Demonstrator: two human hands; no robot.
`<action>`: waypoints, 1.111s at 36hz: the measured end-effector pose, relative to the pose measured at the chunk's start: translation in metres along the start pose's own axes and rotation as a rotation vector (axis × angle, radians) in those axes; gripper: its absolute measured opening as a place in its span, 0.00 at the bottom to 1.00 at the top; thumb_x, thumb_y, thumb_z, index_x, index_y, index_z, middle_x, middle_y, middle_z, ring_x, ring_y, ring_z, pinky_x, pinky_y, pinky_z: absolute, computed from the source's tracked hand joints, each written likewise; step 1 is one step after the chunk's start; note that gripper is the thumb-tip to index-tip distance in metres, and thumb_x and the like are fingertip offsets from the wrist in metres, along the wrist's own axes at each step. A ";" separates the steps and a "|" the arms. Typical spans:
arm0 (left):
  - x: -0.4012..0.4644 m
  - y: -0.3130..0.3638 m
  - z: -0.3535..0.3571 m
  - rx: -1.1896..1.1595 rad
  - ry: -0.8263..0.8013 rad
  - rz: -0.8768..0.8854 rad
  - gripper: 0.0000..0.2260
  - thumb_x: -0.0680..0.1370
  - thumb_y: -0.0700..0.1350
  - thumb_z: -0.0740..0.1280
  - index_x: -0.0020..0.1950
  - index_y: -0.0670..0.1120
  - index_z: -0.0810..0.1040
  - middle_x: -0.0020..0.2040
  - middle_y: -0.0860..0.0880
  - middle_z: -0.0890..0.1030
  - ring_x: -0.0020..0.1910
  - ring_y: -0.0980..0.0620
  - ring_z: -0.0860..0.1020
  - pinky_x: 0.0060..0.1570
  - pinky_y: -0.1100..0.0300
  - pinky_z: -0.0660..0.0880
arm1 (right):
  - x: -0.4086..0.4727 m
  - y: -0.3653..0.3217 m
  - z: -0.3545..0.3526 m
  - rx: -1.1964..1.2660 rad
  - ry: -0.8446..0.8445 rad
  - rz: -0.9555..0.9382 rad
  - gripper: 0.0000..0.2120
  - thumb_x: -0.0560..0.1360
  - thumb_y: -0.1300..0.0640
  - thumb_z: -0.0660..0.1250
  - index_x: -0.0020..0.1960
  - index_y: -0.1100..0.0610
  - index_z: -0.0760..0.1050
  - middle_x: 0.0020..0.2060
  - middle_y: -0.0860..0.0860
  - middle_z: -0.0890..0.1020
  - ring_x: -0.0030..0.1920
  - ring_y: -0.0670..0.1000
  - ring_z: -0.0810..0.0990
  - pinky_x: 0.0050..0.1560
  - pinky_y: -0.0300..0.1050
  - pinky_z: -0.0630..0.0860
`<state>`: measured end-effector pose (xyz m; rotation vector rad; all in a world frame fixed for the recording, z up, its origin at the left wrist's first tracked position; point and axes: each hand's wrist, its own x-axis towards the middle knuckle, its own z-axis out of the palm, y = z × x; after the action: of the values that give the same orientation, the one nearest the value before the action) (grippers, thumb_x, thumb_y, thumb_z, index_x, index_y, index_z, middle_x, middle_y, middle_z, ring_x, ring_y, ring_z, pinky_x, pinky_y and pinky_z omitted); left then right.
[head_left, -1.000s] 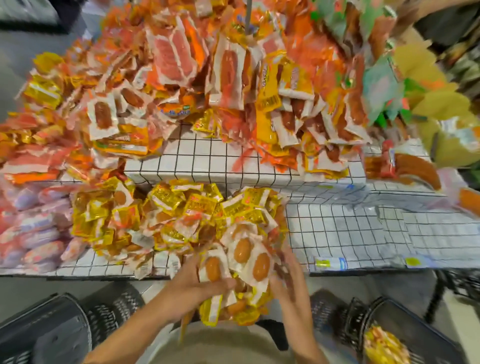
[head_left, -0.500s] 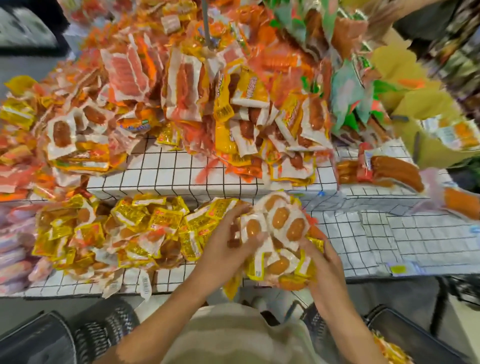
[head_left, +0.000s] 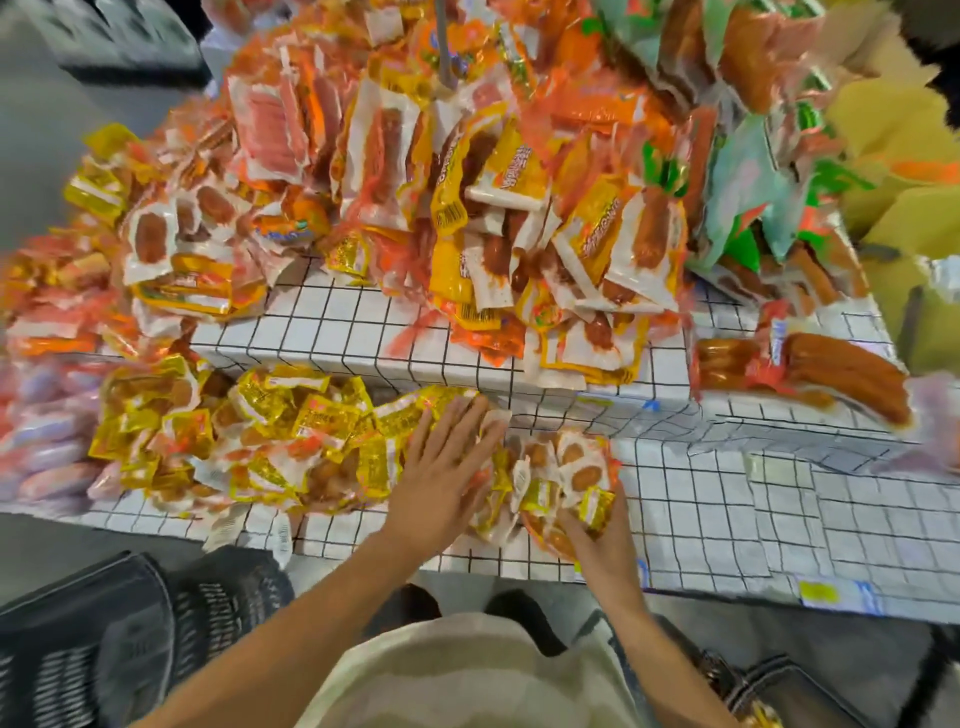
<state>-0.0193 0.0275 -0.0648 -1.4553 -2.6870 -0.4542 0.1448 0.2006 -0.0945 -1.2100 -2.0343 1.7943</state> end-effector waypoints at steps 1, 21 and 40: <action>0.005 0.001 0.001 0.003 -0.027 0.031 0.27 0.83 0.53 0.60 0.81 0.53 0.56 0.83 0.48 0.51 0.81 0.43 0.48 0.76 0.36 0.54 | 0.001 0.000 0.000 -0.013 -0.012 -0.002 0.35 0.77 0.59 0.74 0.78 0.51 0.60 0.64 0.46 0.76 0.62 0.42 0.77 0.52 0.23 0.72; -0.039 0.016 -0.063 -0.499 0.038 0.012 0.21 0.81 0.41 0.67 0.74 0.45 0.71 0.80 0.48 0.62 0.81 0.47 0.54 0.79 0.46 0.55 | -0.070 0.031 -0.036 -0.022 0.160 0.008 0.26 0.75 0.58 0.75 0.72 0.52 0.72 0.70 0.51 0.73 0.63 0.45 0.77 0.58 0.37 0.74; -0.196 0.062 0.010 -0.462 -0.529 0.136 0.27 0.81 0.54 0.62 0.78 0.50 0.63 0.80 0.53 0.57 0.81 0.48 0.50 0.78 0.53 0.45 | -0.279 0.116 -0.033 -0.372 0.146 -0.043 0.27 0.77 0.54 0.74 0.70 0.37 0.68 0.68 0.39 0.74 0.68 0.38 0.71 0.69 0.28 0.64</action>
<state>0.1417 -0.0968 -0.0957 -2.1292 -2.9683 -0.8271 0.3998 0.0358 -0.0862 -1.3312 -2.3517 1.3004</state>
